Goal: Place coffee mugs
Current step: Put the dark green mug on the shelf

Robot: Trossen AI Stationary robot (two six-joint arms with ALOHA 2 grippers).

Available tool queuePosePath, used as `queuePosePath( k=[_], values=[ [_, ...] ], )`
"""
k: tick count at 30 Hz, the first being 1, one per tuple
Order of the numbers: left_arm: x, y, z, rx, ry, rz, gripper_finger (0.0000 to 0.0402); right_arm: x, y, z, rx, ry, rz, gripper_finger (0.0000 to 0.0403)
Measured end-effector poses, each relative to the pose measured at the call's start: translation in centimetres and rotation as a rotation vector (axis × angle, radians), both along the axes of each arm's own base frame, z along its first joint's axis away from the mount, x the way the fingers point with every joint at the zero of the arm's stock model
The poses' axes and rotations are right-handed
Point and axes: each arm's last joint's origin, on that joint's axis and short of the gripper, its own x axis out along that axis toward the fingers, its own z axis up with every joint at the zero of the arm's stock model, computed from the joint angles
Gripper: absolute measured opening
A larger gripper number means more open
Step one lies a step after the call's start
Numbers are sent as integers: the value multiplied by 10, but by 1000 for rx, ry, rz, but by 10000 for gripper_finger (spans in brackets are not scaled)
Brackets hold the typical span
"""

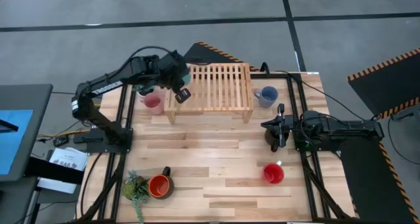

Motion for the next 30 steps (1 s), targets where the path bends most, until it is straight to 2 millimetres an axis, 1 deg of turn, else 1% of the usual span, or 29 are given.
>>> queuePosePath(
  k=[3,9,13,16,20,25,30],
  values=[
    [4,21,-10,-7,24,60,9,0,0,-1,0,6,-1,52],
    [7,61,-21,-21,-19,137,9,0,0,-2,1,19,-1,52],
    [7,79,-27,-84,-60,134,9,0,0,-2,0,21,-1,52],
    [5,89,-34,-108,-49,173,9,0,0,-2,1,22,-1,52],
    [5,93,-38,-124,-39,174,9,0,0,-2,1,22,-1,52],
    [7,93,-40,-116,-22,189,10,0,0,-2,1,24,-1,52],
    [8,95,-43,-106,-12,199,27,0,0,-2,0,25,-1,52]
  ],
)
